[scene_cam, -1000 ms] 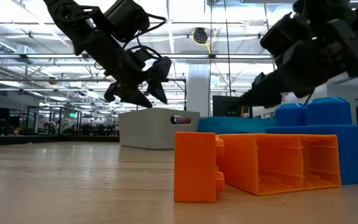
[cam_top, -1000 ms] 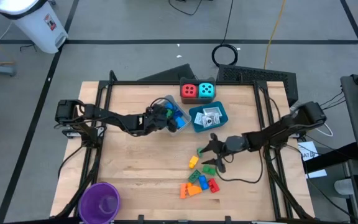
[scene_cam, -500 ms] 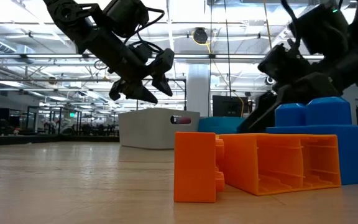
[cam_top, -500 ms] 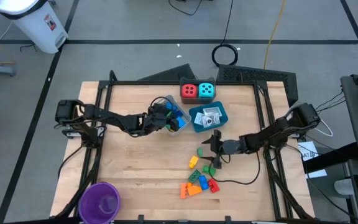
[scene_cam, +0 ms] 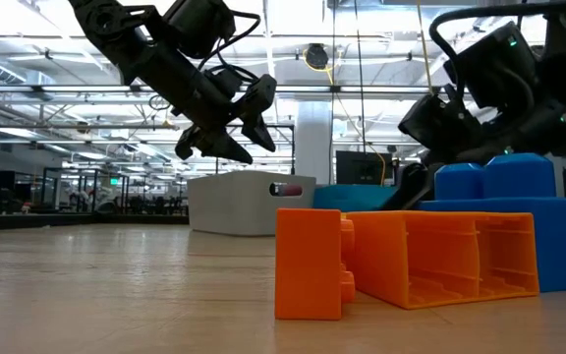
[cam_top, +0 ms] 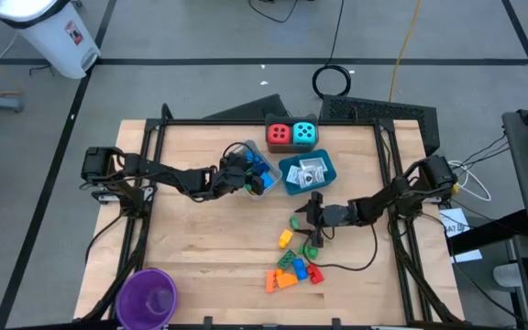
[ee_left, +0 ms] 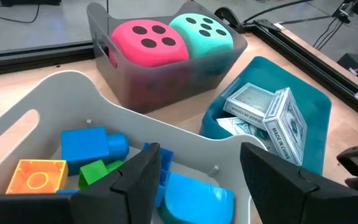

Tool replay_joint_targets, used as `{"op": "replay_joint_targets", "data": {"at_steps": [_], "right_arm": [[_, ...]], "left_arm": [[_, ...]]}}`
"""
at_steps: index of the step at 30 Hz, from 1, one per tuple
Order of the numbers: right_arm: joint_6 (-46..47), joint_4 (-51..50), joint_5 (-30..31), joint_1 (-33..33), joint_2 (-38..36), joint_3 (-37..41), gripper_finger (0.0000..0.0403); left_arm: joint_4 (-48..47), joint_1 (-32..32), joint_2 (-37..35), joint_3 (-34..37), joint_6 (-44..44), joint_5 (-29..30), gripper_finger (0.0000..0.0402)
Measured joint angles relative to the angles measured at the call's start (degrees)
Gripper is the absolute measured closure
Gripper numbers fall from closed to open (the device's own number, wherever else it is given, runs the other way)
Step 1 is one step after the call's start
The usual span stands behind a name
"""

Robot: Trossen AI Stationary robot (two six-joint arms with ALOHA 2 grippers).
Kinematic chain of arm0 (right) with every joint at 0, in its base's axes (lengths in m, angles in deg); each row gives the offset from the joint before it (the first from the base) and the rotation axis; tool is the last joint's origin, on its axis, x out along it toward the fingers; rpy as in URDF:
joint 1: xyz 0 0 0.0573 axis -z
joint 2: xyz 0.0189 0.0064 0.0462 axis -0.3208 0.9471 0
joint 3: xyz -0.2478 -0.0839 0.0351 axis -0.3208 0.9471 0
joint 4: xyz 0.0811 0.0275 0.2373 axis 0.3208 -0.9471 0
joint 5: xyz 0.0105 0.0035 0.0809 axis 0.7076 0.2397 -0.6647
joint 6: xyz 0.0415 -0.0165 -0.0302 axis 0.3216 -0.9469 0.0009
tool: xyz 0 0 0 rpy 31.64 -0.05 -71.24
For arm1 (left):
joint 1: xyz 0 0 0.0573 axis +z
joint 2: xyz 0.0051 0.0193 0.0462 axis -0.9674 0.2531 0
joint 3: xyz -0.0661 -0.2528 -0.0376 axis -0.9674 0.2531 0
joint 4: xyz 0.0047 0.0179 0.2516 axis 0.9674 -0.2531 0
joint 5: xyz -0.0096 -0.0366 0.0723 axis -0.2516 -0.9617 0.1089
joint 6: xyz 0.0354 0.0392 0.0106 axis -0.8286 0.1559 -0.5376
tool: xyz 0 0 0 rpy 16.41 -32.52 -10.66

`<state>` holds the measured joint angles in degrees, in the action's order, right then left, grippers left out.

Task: Pick & Place Toys
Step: Put the green game piece into the gray bin

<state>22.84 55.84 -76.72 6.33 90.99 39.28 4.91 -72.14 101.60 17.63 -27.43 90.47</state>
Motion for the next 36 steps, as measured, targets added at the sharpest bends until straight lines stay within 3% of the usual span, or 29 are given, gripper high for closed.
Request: {"op": "replay_joint_targets", "data": {"at_steps": [7,18,24,30,36], "right_arm": [[-1.5,0.5,0.0,0.0,0.0,0.0,0.0186],[-2.8,0.7,0.1,0.0,-0.3,0.0,0.0330],[-5.5,0.6,0.0,0.0,-2.4,0.0,0.0381],[-2.4,-2.2,0.0,-0.6,-12.5,0.0,0.0366],[-0.8,-3.1,0.0,-2.9,-20.8,0.0,0.0379]], "left_arm": [[0.0,0.0,0.0,0.0,0.0,0.0,0.0174],[0.2,0.0,0.0,0.0,1.6,-0.6,0.0174],[4.0,0.0,0.1,0.0,0.0,-11.2,0.0174],[13.3,-1.8,0.1,0.0,-11.2,-24.4,0.0174],[17.6,-6.6,0.1,0.0,-21.0,-31.9,0.0174]]}}
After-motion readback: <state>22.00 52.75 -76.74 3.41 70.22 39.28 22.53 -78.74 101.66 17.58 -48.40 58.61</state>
